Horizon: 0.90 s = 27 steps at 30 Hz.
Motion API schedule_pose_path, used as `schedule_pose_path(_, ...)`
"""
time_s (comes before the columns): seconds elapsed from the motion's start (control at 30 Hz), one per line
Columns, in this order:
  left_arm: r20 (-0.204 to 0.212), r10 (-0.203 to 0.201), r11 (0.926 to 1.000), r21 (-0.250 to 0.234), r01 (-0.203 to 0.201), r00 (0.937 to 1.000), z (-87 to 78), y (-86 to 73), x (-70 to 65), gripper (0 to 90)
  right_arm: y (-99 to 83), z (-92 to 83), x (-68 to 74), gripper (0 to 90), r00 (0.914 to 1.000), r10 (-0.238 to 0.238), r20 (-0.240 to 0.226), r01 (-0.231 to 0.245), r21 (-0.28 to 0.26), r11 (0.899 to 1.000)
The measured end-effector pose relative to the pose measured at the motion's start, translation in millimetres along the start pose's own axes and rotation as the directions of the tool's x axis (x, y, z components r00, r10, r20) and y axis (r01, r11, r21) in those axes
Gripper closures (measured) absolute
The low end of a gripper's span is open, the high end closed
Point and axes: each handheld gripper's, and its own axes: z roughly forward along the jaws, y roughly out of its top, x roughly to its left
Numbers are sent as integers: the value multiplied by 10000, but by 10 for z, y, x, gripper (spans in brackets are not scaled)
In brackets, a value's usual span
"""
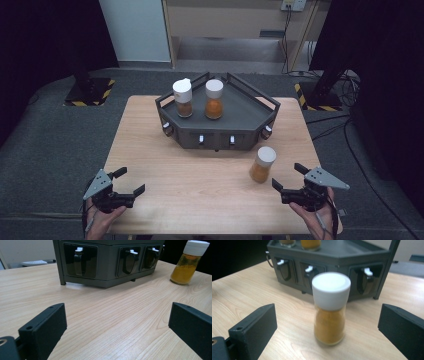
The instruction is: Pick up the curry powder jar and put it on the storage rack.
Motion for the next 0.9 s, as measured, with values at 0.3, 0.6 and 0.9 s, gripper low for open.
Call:
schedule_pose_path(0.3,14,-14,10000,-18,14,10000,-3,-2,2,7,-141,23,-26,24,9996,264,82,-266,228,9994)
schedule_pose_path(0.6,15,3,10000,-37,-3,10000,-6,-2,1,7,-209,40,-42,27,9999,137,101,-140,314,9994)
schedule_pose_path(0.9,11,12,10000,-79,-12,10000,-10,-4,-1,10,-267,39,-60,28,9999,37,127,-41,280,9996)
